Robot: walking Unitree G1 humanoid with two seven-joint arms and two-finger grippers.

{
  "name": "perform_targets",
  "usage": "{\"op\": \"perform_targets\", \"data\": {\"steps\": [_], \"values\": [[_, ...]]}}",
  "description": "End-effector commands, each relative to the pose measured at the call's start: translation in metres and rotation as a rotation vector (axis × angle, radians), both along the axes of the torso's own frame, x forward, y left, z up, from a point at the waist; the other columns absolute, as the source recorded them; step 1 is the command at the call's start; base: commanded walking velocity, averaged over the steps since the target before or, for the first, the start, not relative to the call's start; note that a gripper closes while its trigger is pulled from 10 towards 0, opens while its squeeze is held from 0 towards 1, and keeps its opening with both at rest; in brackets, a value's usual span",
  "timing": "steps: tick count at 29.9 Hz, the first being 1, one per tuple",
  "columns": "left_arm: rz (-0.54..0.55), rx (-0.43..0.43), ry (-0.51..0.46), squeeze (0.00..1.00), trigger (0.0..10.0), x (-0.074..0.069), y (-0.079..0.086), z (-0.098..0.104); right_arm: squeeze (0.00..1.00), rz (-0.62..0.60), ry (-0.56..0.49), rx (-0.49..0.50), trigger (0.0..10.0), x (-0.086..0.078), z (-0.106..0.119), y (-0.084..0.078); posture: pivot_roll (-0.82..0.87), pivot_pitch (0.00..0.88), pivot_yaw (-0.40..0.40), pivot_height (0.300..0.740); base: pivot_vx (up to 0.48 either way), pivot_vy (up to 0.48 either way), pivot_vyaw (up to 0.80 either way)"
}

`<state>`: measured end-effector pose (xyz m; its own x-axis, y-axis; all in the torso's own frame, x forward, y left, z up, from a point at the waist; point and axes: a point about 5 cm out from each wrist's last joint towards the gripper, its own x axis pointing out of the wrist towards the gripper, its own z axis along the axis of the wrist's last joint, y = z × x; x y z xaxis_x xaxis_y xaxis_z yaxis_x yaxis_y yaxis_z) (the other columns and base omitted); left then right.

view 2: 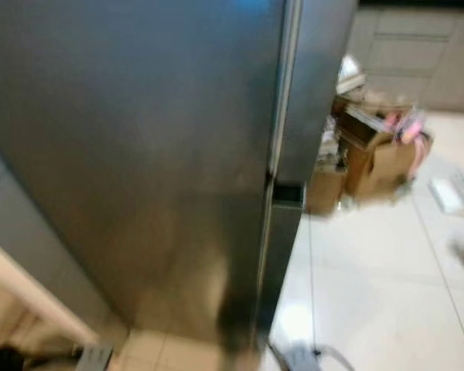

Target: Restocking fridge

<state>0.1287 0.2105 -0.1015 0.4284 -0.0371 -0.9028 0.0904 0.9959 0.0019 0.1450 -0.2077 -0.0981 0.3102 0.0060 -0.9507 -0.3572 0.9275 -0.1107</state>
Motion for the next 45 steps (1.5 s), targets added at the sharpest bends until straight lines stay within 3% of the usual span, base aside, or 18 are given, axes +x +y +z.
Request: {"op": "perform_targets", "data": {"steps": [1, 36, 45], "values": [[-0.009, -0.007, 0.013, 0.0, 10.0, -0.002, -0.002, -0.001, 0.0, -0.005, 0.008, -0.004, 10.0, -0.004, -0.001, -0.002, -0.03, 0.0, -0.005, 0.74, 0.0, -0.45, 0.0], [-0.017, -0.013, 0.005, 0.0, 10.0, 0.001, -0.001, 0.0, 0.0, 0.004, -0.001, -0.007, 10.0, 0.008, 0.004, -0.005, -0.03, 0.0, -0.004, 0.74, 0.0, -0.448, 0.0], [-0.019, -0.017, 0.004, 0.0, 10.0, 0.002, -0.002, 0.0, 0.0, 0.02, 0.019, 0.079, 10.0, -0.004, -0.002, 0.005, -0.03, 0.0, -0.003, 0.74, 0.0, -0.425, 0.71]]}}
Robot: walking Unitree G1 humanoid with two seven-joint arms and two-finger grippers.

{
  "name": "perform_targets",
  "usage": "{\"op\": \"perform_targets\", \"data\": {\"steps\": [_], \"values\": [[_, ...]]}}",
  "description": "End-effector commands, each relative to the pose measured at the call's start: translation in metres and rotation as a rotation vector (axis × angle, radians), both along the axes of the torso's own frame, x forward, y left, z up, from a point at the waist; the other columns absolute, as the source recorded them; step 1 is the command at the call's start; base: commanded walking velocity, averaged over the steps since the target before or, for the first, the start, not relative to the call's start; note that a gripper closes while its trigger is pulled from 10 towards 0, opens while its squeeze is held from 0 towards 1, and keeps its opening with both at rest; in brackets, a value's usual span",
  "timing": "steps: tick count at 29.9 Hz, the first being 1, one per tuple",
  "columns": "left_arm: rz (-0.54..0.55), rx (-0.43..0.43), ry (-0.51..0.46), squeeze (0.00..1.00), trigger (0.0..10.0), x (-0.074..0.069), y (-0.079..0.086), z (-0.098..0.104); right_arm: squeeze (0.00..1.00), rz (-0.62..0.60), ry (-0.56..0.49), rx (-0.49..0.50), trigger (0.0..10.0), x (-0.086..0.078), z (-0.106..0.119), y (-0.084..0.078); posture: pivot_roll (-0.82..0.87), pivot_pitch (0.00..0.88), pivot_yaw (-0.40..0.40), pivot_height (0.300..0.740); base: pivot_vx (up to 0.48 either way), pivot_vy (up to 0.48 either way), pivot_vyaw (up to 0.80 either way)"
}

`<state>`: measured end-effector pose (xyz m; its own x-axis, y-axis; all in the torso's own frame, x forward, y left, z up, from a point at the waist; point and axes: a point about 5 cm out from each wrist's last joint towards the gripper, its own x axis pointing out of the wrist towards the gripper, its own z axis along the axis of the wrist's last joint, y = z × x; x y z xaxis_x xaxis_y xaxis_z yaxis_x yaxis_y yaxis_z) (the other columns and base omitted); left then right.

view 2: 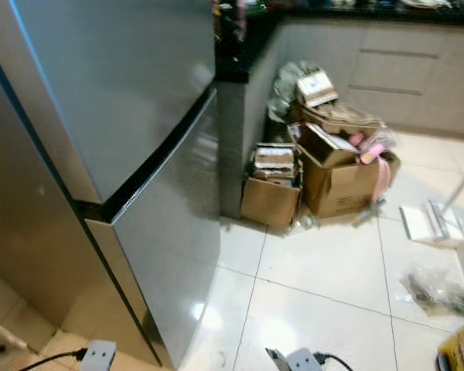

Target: Restocking fridge

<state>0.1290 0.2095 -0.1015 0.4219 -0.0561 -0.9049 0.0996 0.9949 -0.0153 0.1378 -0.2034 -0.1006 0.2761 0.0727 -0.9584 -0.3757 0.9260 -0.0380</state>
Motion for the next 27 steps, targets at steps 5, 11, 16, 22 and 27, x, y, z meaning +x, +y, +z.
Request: {"op": "perform_targets", "data": {"steps": [5, 11, 16, 22, 27], "values": [[-0.005, -0.001, -0.004, 0.0, 10.0, 0.002, -0.001, 0.0, 0.0, 0.005, -0.013, 0.03, 10.0, 0.003, 0.001, 0.003, -0.03, 0.0, -0.005, 0.74, 0.0, -0.215, 0.8], [-0.001, 0.002, -0.005, 0.0, 10.0, 0.002, -0.001, 0.0, 0.0, 0.01, -0.005, 0.052, 10.0, 0.004, 0.001, 0.005, -0.03, 0.0, -0.005, 0.74, 0.0, 0.0, 0.8], [0.006, 0.003, -0.006, 0.0, 10.0, 0.001, -0.001, 0.0, 0.0, 0.02, -0.004, 0.086, 10.0, 0.011, 0.003, 0.011, -0.04, 0.0, -0.005, 0.74, 0.0, 0.0, 0.8], [0.012, 0.004, -0.01, 0.0, 10.0, 0.001, -0.001, 0.0, 0.0, 0.024, -0.004, 0.112, 10.0, 0.015, 0.004, 0.019, -0.04, 0.0, -0.005, 0.74, 0.0, 0.0, 0.8], [0.016, 0.004, -0.012, 0.0, 10.0, 0.001, 0.0, 0.0, 0.0, 0.026, -0.006, 0.108, 10.0, 0.015, 0.004, 0.019, -0.04, 0.0, -0.005, 0.74, 0.0, 0.0, 0.8]]}}
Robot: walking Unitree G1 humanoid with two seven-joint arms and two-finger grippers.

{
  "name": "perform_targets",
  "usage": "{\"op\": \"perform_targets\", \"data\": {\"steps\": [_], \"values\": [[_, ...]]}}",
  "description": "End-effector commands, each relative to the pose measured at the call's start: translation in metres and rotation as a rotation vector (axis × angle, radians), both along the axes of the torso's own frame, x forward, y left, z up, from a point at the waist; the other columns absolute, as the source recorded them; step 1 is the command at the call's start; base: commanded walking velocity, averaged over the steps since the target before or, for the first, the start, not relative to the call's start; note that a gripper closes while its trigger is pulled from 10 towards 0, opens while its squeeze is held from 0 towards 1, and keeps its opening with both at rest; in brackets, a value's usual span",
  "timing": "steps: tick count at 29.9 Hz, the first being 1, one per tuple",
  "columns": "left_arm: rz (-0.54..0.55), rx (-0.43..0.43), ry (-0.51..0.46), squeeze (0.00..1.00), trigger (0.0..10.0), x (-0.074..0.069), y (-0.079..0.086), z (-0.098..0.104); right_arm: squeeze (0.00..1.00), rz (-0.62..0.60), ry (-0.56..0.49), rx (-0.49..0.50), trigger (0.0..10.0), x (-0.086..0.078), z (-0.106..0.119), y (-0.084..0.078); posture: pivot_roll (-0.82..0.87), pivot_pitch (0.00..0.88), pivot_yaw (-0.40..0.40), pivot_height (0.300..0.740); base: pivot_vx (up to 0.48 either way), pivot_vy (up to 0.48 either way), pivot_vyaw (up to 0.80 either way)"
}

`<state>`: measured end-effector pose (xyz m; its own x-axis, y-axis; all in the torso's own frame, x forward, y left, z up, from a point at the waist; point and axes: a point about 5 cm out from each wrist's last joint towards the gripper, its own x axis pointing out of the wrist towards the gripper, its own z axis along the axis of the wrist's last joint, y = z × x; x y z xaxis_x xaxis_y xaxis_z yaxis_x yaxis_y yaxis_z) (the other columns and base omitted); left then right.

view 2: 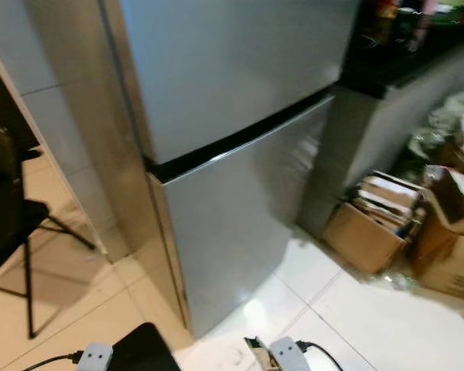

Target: Restocking fridge

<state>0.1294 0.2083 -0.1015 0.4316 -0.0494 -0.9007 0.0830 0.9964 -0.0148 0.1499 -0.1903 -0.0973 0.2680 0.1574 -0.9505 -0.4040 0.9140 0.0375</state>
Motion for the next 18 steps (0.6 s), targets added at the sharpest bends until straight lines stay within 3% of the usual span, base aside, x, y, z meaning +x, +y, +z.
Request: {"op": "perform_targets", "data": {"steps": [1, 9, 15, 18], "values": [[0.003, 0.005, -0.005, 0.0, 10.0, 0.0008, 0.0017, 0.0006, 0.0, -0.015, -0.014, 0.022, 10.0, 0.0024, 0.0005, 0.0043, -0.04, 0.0, -0.005, 0.74, 0.0, 0.0, 0.8], [0.004, 0.002, -0.014, 0.0, 10.0, 0.0018, 0.0024, 0.0012, 0.0, -0.034, -0.027, -0.009, 10.0, 0.0027, 0.0004, 0.0013, -0.04, 0.0, -0.004, 0.74, 0.0, 0.0, 0.1], [0.013, -0.009, -0.027, 0.0, 10.0, 0.0047, 0.0017, 0.0022, 0.0, -0.037, -0.024, -0.009, 10.0, 0.0017, 0.0004, -0.0011, -0.04, 0.0, -0.004, 0.74, 0.0, -0.47, 0.0], [0.027, -0.013, -0.044, 0.0, 10.0, 0.0082, 0.0029, 0.0037, 0.0, -0.035, -0.022, -0.012, 10.0, 0.0014, 0.0005, -0.002, -0.03, 0.0, -0.005, 0.74, 0.0, 0.0, 0.0]]}}
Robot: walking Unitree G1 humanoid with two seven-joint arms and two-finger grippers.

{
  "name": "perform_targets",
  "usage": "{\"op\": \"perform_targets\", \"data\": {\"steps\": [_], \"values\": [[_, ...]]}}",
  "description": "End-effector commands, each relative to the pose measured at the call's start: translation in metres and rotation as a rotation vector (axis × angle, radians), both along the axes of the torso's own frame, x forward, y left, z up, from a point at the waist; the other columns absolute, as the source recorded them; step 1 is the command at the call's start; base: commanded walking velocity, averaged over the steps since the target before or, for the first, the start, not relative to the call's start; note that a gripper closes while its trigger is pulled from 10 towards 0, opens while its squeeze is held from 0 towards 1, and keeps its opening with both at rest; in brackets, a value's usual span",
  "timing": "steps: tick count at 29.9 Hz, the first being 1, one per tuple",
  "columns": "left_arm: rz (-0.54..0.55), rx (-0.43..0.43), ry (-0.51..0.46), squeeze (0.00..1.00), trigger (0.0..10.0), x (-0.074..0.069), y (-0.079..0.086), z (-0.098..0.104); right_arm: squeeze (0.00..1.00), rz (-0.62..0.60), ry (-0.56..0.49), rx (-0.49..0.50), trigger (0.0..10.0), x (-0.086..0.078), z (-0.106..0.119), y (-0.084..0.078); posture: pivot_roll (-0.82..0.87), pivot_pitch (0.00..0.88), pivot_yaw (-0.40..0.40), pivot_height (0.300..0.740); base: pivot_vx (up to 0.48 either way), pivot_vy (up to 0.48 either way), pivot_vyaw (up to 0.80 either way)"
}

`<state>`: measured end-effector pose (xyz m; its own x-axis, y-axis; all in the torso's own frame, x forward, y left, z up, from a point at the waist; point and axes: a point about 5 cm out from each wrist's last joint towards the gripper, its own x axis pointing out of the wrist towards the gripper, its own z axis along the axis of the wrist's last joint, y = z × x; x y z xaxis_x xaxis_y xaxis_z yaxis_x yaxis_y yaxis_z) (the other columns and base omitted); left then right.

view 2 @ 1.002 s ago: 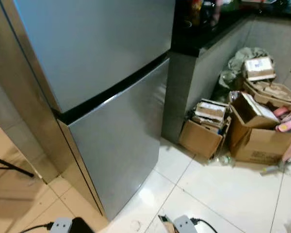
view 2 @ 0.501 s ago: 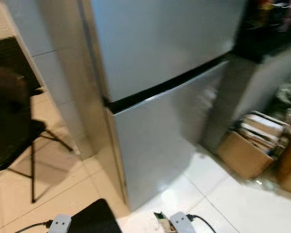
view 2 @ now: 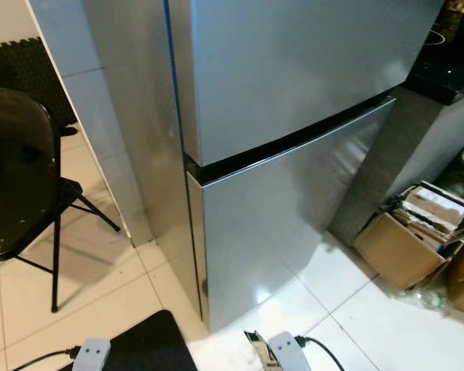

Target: Restocking fridge

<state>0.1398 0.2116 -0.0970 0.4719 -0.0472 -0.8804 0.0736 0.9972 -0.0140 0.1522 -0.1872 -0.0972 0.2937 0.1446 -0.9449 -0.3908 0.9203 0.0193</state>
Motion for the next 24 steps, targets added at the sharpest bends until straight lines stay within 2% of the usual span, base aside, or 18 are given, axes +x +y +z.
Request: {"op": "perform_targets", "data": {"steps": [1, 8, 10, 11, 12, 15, 16, 17, 18, 20, 22, 23, 24], "values": [[0.017, -0.01, 0.001, 0.0, 10.0, -0.002, 0.0, -0.001, 0.0, -0.02, 0.003, -0.003, 10.0, -0.001, 0.0, -0.005, -0.03, 0.0, -0.005, 0.74, 0.0, 0.0, 0.0], [0.049, 0.014, -0.073, 0.0, 10.0, 0.011, 0.009, 0.006, 0.0, -0.017, 0.008, -0.014, 10.0, -0.001, 0.0, -0.006, -0.04, 0.0, -0.004, 0.74, 0.0, 0.0, 0.0], [0.087, 0.016, -0.129, 0.0, 10.0, 0.021, 0.016, 0.013, 0.0, -0.018, 0.008, -0.012, 10.0, -0.001, 0.0, -0.006, -0.04, 0.0, -0.005, 0.74, 0.0, 0.0, 0.0], [0.087, 0.016, -0.129, 0.0, 10.0, 0.021, 0.016, 0.013, 0.0, -0.018, 0.008, -0.012, 10.0, -0.001, 0.0, -0.006, -0.04, 0.0, -0.005, 0.74, 0.0, 0.0, 0.0], [0.133, -0.009, -0.206, 0.0, 10.0, 0.034, 0.025, 0.022, 0.0, -0.02, 0.008, -0.011, 10.0, -0.001, 0.0, -0.006, -0.04, 0.0, -0.007, 0.74, 0.0, 0.0, 0.0], [0.148, -0.025, -0.234, 0.0, 10.0, 0.039, 0.027, 0.025, 0.0, -0.02, 0.008, -0.011, 10.0, -0.002, 0.0, -0.005, -0.04, 0.0, -0.007, 0.74, 0.0, 0.0, 0.0], [0.173, -0.066, -0.289, 1.0, 10.0, 0.048, 0.033, 0.033, 0.0, -0.02, 0.008, -0.011, 10.0, -0.002, 0.0, -0.005, -0.04, 0.0, -0.006, 0.74, 0.0, 0.0, 0.0], [0.191, -0.097, -0.339, 1.0, 10.0, 0.056, 0.039, 0.04, 0.0, -0.02, 0.008, -0.011, 10.0, -0.002, 0.0, -0.005, -0.04, 0.0, -0.006, 0.74, 0.0, 0.0, 0.0], [0.191, -0.097, -0.339, 1.0, 10.0, 0.056, 0.039, 0.04, 0.0, -0.02, 0.008, -0.011, 10.0, -0.002, 0.0, -0.005, -0.04, 0.0, -0.006, 0.74, 0.0, 0.0, 0.0], [0.184, -0.193, -0.465, 1.0, 10.0, 0.075, 0.047, 0.058, 0.0, -0.022, 0.009, -0.011, 10.0, -0.002, 0.0, -0.005, -0.04, 0.0, -0.006, 0.74, 0.0, 0.0, 0.0], [0.095, -0.292, -0.576, 1.0, 10.0, 0.093, 0.049, 0.078, 0.0, -0.022, 0.01, -0.011, 10.0, -0.002, 0.0, -0.005, -0.03, 0.0, -0.007, 0.74, 0.0, 0.0, 0.0], [0.095, -0.292, -0.576, 1.0, 10.0, 0.093, 0.049, 0.078, 0.0, -0.022, 0.01, -0.011, 10.0, -0.002, 0.0, -0.005, -0.03, 0.0, -0.007, 0.74, 0.0, 0.0, 0.0], [0.036, -0.322, -0.606, 1.0, 10.0, 0.099, 0.047, 0.084, 0.0, -0.021, 0.011, -0.012, 10.0, -0.002, 0.0, -0.005, -0.03, 0.0, -0.007, 0.74, 0.0, 0.0, 0.0]]}}
